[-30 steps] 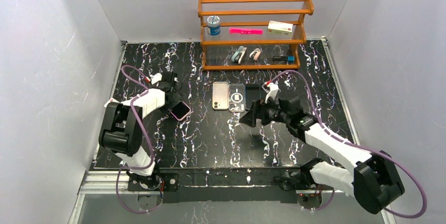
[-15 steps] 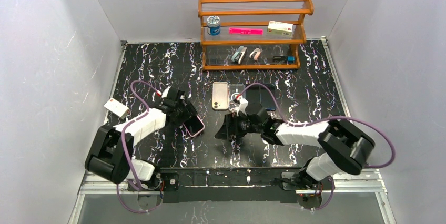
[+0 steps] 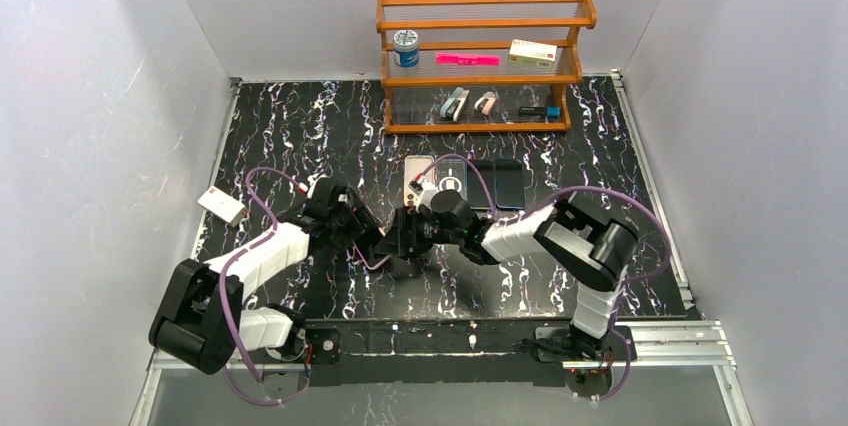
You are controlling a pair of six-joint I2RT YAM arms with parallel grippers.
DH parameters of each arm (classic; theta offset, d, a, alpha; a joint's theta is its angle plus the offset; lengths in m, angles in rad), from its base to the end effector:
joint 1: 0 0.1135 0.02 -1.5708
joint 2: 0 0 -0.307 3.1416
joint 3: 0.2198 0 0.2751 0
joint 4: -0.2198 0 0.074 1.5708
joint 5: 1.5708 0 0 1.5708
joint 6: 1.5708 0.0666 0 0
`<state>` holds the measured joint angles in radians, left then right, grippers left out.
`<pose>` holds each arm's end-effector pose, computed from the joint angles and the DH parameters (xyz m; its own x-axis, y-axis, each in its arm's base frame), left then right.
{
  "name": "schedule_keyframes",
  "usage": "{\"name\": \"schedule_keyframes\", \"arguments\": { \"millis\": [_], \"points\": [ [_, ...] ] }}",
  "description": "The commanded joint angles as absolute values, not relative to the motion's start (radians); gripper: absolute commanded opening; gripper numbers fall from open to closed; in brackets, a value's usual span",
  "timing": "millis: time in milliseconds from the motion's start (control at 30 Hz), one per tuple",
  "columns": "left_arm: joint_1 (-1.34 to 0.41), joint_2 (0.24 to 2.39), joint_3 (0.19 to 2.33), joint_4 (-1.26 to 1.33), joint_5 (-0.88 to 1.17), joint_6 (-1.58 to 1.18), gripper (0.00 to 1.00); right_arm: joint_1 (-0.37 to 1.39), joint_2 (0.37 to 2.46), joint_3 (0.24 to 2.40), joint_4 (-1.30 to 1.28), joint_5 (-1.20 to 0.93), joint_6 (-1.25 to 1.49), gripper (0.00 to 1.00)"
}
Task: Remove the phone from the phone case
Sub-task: Pick up the phone at the center of the board.
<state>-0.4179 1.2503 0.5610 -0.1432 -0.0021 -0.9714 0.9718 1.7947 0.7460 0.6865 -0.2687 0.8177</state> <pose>0.2406 -0.1067 0.1764 -0.7154 -0.5857 -0.3810 -0.3299 0.7638 -0.5548 0.2128 0.3430 0.1611 -0.8197 0.0469 -0.5709 -0.4945 0.4450 0.7466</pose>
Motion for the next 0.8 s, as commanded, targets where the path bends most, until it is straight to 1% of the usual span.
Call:
{"name": "schedule_keyframes", "arguments": {
  "millis": [0,133,167,233,267,300,367,400,433,500,533,667,767],
  "points": [
    [-0.43,1.211,0.528,-0.167,0.073,-0.982,0.21,0.976,1.877,0.811,0.819,-0.309,0.869,0.77],
    [-0.43,1.167,0.513,-0.167,0.068,-0.964,0.23,0.977,1.903,0.816,0.864,-0.349,0.894,0.59],
    [-0.43,1.154,0.507,-0.162,0.064,-0.96,0.24,0.978,1.904,0.81,0.88,-0.358,0.901,0.53],
    [-0.431,1.133,0.495,-0.147,0.054,-0.951,0.28,0.977,1.896,0.788,0.92,-0.363,0.917,0.35],
    [-0.431,1.123,0.492,-0.143,0.051,-0.944,0.31,0.978,1.889,0.779,0.931,-0.363,0.924,0.24],
    [-0.431,1.114,0.49,-0.139,0.048,-0.933,0.38,0.977,1.882,0.769,0.939,-0.363,0.926,0.15],
    [-0.431,1.093,0.492,-0.138,0.044,-0.906,0.56,0.978,1.859,0.753,0.94,-0.361,0.925,0.02],
    [-0.431,1.077,0.493,-0.139,0.04,-0.89,0.69,0.978,1.845,0.742,0.943,-0.357,0.925,0.01],
    [-0.431,1.058,0.495,-0.135,0.036,-0.875,0.8,0.978,1.822,0.725,0.947,-0.35,0.925,0.01],
    [-0.43,1.003,0.497,-0.125,0.031,-0.828,0.96,0.977,1.783,0.699,0.949,-0.332,0.925,0.01],
    [-0.431,0.971,0.498,-0.122,0.028,-0.808,0.98,0.976,1.761,0.685,0.95,-0.324,0.926,0.01],
    [-0.43,0.825,0.499,-0.111,0.014,-0.744,0.98,0.959,1.67,0.628,0.955,-0.305,0.935,0.01],
    [-0.43,0.757,0.483,-0.064,0.056,-0.725,0.98,0.94,1.596,0.574,0.978,-0.292,0.952,0.01]
  ]
}}
